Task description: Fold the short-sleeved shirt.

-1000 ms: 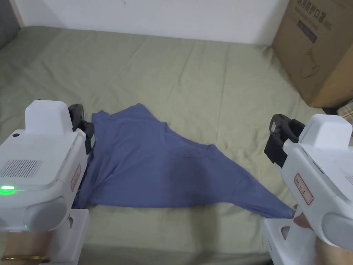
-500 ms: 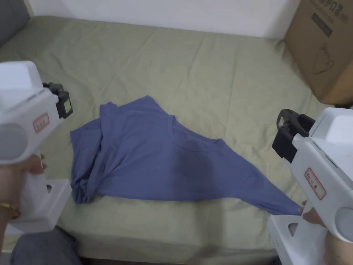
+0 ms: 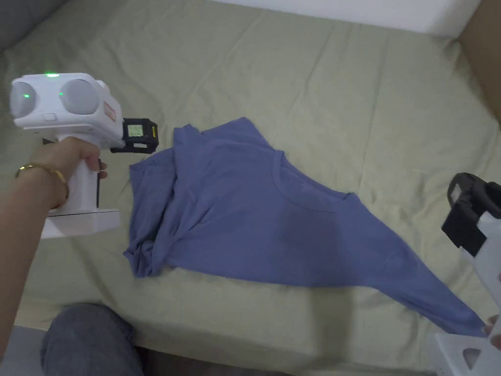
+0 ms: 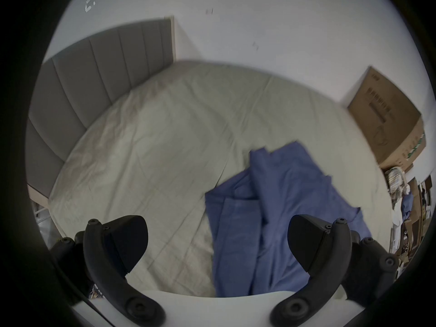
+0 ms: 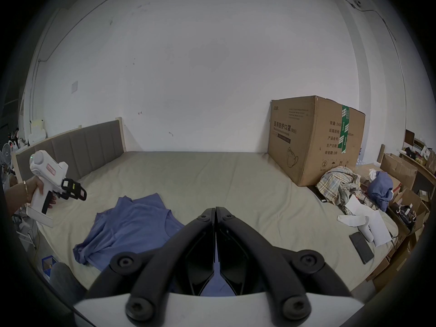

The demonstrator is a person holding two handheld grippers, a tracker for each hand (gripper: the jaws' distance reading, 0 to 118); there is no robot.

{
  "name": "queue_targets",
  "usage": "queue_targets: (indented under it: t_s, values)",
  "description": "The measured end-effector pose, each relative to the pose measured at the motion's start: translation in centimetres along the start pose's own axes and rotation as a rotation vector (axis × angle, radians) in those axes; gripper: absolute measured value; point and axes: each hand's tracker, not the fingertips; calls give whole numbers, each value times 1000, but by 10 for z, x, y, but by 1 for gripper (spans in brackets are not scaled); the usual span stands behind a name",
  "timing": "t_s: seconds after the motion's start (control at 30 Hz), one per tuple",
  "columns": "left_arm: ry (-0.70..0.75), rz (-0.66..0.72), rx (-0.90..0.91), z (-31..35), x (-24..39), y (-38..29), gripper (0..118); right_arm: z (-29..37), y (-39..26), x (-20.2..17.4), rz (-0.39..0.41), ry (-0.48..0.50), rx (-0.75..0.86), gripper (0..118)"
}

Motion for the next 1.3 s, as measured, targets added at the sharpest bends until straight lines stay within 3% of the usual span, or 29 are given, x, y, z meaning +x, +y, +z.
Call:
queue_targets:
  t_s: [0.13,0.33,0.43,0.53,0.57,0.7,1.0,1.03,1.13,1.17,1.3]
  values:
    - [13,5,-116,-50,3,-1,116,-12,-2,-2,22,-25,-44,0]
    - [20,42,-170,-100,1,2,96,-25,-7,-3,45,-51,-94,0]
    - [-26,24,-197,-107,5,-2,59,-32,-9,-3,61,-61,-115,0]
    - [-18,-47,-192,-111,12,-6,7,-36,-12,-3,51,-59,-127,0]
    - [-8,-50,-187,-110,12,-8,2,-36,-12,-3,49,-56,-129,0]
    - [-26,-24,-148,-97,7,-6,0,-34,-14,-3,50,-49,-132,0]
    - [-164,104,144,-8,-8,-17,0,-29,-1,26,16,-47,-190,0]
    - [-163,104,151,-1,-9,-20,0,-34,2,34,-3,-43,-227,5]
    - [-172,109,170,13,-6,-28,0,-53,4,57,-66,-6,-350,88]
    - [-174,110,171,16,-7,-30,0,-65,2,62,-68,16,-409,106]
    - [-168,125,163,18,-5,-37,0,-114,-15,72,-11,70,-606,107]
